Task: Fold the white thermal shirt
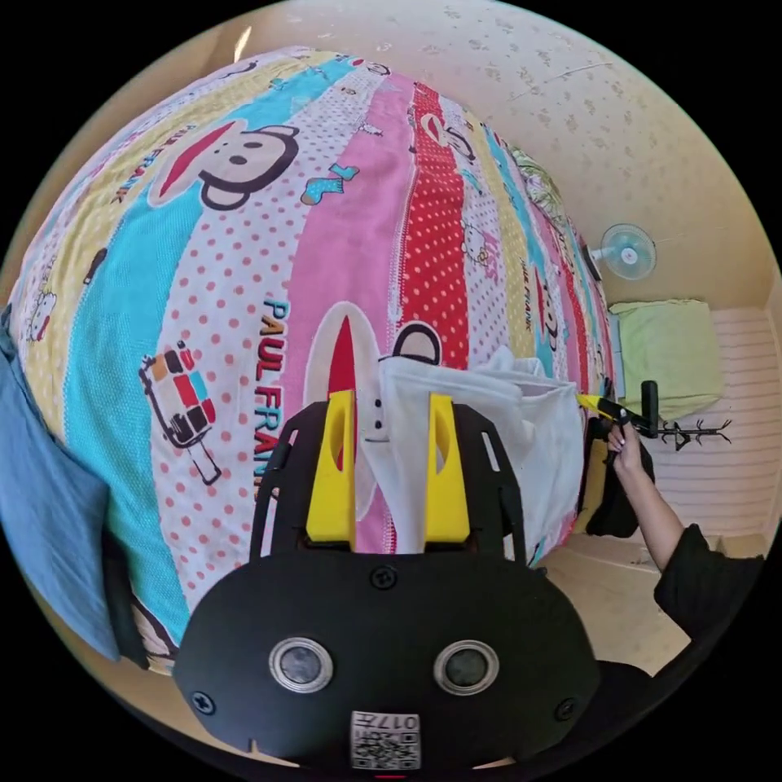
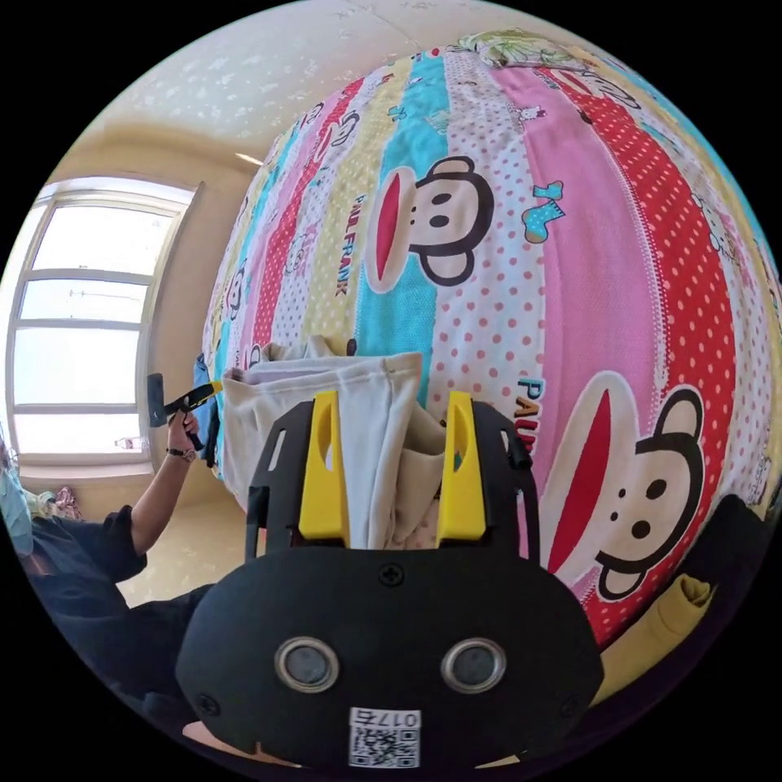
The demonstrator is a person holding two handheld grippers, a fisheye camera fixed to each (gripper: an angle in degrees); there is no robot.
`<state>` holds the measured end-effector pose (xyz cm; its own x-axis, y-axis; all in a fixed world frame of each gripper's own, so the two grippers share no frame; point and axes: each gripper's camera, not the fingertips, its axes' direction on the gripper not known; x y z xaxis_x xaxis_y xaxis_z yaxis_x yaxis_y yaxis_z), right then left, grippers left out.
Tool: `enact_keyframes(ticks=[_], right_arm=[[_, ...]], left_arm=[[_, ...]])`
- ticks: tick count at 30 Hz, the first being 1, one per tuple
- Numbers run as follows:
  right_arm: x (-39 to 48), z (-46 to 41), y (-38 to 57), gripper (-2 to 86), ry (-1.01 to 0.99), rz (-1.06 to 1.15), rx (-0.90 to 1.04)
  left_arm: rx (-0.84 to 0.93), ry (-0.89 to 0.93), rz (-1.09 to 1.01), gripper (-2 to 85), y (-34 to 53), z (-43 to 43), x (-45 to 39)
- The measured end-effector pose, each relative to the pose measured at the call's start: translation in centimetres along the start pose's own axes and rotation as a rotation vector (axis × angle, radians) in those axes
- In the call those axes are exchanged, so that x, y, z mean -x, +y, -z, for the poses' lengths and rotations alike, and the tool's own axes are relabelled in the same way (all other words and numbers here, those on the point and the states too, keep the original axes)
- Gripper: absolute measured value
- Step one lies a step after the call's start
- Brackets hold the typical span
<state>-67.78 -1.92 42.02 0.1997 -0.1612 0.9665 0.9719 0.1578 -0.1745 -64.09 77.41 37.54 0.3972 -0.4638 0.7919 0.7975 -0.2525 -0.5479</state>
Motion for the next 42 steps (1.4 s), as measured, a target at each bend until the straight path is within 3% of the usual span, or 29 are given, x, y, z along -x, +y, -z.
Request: enact_keyframes(ticks=[2, 4, 9, 11, 17, 19, 22, 27, 30, 33, 36, 40, 42], right_arm=[[1.6, -1.8, -0.9, 12.7, 0.026, 0.032, 0.052], [4.4, -2.6, -0.9, 6.2, 0.068, 0.102, 0.087], [6.8, 2.5, 1.8, 4.2, 0.137, 0.094, -0.126], [6.1, 3.3, 1.9, 4.2, 0.138, 0.088, -0.16], [0.5, -2.2, -0.6, 6.8, 0.091, -0.109, 0.01], [1.9, -0.8, 0.2, 11.7, 0.094, -0.111, -0.052], [5.8, -0.2, 1.8, 17.7, 0.233, -0.069, 0.01], [13.0, -3.1, 5.6, 16.8, 0.112, 0.072, 0.069], [15.7, -6.6, 7.0, 15.0, 0.034, 0.128, 0.078], [16.0, -13.0, 7.4, 11.8, -0.089, 0.14, 0.245], [17.3, -16.3, 9.5, 8.4, 0.166, 0.34, 0.177], [15.3, -14.1, 9.1, 5.4, 0.037, 0.174, 0.244], [14.2, -11.9, 9.7, 3.5, -0.048, 0.164, 0.227]], left_arm=[[0.095, 0.097, 0.004, 9.6, -0.7, -3.0, 0.2], [0.048, 0.08, -0.019, 6.8, 0.0, -2.7, -0.2], [-0.218, 0.132, -0.086, 3.4, 3.1, 3.5, -1.7], [-0.233, 0.106, -0.073, 3.5, 2.5, 3.3, -1.4], [-0.063, 0.19, 0.003, 10.5, -1.0, -2.3, 2.6], [-0.064, 0.105, -0.009, 13.1, 0.4, -1.5, 2.9], [-0.051, -0.025, -0.006, 15.2, 5.4, -1.5, 3.5], [0.024, 0.13, 0.168, 16.7, 15.5, -5.2, 6.2], [-0.058, 0.15, 0.22, 14.3, 18.3, -6.6, 7.8], [-0.089, 0.255, 0.31, 13.2, 18.8, -7.5, 9.6], [0.01, 0.327, 0.31, 10.0, 18.2, -9.8, 9.9], [-0.017, 0.53, 0.335, 7.6, 18.2, -9.7, 10.4], [-0.1, 0.646, 0.243, 6.7, 17.2, -7.5, 8.5]])
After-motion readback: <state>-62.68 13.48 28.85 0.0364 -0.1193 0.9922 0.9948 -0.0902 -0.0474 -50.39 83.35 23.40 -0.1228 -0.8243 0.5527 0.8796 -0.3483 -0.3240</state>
